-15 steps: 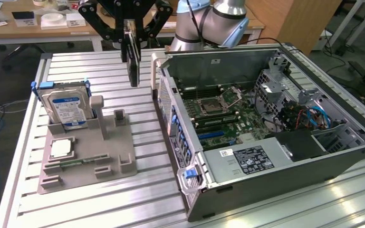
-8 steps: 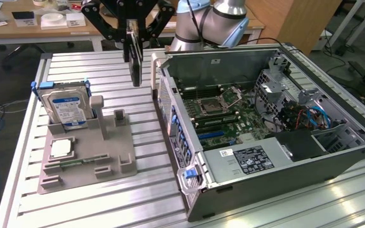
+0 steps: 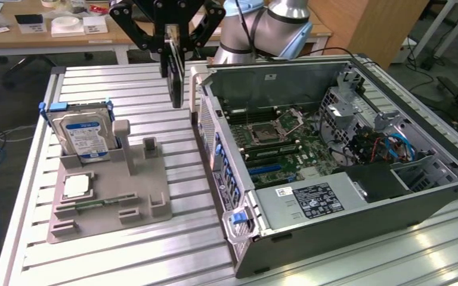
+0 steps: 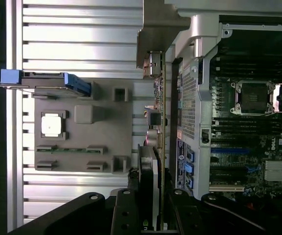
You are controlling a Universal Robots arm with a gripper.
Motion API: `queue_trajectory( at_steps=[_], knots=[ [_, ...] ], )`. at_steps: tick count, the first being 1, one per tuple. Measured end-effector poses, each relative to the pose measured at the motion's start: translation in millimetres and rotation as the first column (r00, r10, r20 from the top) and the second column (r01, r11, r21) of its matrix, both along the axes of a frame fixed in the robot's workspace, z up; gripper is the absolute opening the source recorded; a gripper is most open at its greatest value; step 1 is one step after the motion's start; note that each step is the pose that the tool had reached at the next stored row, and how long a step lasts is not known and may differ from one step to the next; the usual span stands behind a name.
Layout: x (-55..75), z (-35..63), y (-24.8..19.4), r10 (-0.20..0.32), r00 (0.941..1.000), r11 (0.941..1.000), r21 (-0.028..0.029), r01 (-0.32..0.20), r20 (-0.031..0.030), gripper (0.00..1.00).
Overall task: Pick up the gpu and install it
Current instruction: 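Pick up the gpu and move the gpu toward the slot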
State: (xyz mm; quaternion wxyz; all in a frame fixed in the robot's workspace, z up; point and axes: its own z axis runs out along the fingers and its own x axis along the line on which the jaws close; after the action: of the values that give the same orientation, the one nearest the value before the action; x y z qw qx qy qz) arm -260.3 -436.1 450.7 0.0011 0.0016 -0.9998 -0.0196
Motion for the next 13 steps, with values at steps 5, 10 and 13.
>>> queue_trajectory(
  at_steps=[5, 10, 13],
  knots=[
    [5.4, 0.0, 0.0, 0.000, 1.0000, 1.0000, 0.0000, 0.000, -0.0001, 0.28],
    [10.7, 0.0, 0.0, 0.000, 1.0000, 1.0000, 0.0000, 0.000, 0.0000, 0.28],
    [13.7, 0.0, 0.0, 0.000, 1.0000, 1.0000, -0.0001, 0.000, 0.0000, 0.28]
  ],
)
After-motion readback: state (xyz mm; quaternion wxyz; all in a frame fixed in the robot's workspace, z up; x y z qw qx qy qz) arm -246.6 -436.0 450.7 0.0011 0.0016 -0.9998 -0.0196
